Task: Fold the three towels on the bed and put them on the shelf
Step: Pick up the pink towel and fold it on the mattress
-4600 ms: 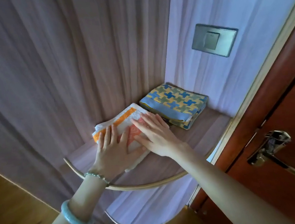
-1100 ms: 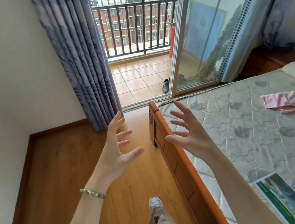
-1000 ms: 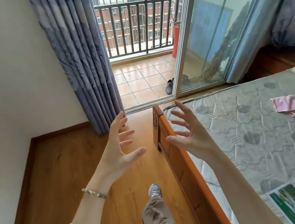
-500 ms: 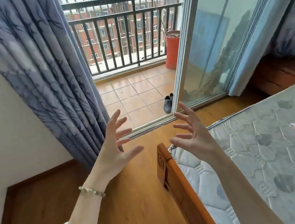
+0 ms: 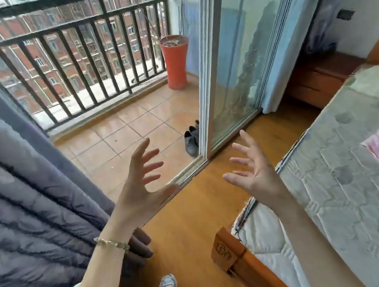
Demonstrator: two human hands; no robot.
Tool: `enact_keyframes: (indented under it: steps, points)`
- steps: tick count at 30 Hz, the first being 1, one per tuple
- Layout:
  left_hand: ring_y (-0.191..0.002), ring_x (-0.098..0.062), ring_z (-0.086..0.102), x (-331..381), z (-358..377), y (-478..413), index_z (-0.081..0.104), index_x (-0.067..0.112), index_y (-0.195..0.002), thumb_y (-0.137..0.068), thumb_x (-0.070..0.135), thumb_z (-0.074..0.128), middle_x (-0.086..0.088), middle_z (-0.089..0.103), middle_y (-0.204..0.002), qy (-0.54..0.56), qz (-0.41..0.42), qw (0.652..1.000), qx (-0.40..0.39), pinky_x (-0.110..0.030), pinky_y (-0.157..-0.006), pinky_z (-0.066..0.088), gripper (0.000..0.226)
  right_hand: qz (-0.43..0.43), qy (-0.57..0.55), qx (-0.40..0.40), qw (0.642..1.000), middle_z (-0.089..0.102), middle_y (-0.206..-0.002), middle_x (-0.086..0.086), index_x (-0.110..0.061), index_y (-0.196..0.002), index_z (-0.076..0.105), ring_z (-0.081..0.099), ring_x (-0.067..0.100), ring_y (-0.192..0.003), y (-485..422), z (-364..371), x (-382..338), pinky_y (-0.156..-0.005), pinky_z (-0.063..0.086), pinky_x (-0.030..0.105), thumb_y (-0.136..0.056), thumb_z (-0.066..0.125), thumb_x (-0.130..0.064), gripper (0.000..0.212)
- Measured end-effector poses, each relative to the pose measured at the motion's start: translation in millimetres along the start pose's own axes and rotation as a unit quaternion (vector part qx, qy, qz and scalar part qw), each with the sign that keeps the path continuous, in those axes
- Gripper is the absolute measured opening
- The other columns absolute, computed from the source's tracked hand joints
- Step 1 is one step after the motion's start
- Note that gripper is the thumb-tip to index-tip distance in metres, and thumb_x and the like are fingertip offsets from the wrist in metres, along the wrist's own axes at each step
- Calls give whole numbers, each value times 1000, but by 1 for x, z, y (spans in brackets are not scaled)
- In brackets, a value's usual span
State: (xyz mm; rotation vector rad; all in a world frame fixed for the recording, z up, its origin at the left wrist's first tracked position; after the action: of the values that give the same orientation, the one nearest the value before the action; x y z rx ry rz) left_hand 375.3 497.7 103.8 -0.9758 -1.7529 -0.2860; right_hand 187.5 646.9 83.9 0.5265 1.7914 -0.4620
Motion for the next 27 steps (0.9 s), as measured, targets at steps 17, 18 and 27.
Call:
enact_keyframes:
  steps: [17,18,27]
  points:
    - [-115,-2,56,-79,43,-257,26,35,-144,-62,51,78,16,47,-135,122,-7,975,-187,-17,-90,51,99,63,-2,242,968,38,-148,-4,-37,-148,18,51,7,-121,-155,-47,16,-97,49,33,-81,73,-9,90]
    - [-116,-3,56,-77,57,-272,26,34,-145,-67,44,80,16,47,-135,111,5,972,-205,-21,-92,51,96,64,-4,258,964,38,-148,-5,-37,-148,19,51,7,-121,-164,-58,21,-97,49,33,-81,72,-9,90]
    - [-121,-8,54,-38,181,-431,26,39,-145,-72,34,80,13,47,-138,84,84,947,-298,-41,-99,50,91,66,-41,361,929,38,-147,-4,-38,-146,21,52,4,-118,-254,-185,55,-96,49,35,-72,73,-20,92]
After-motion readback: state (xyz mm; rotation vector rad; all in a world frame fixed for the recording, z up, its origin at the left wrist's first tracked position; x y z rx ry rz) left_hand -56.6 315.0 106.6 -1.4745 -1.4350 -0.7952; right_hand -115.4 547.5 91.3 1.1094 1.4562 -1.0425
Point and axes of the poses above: each hand's wrist, its own y-axis away from the middle knuckle, its own z-axis out of the palm, x = y × z, the point moved 10 cm from there along -y, towards the middle knuckle
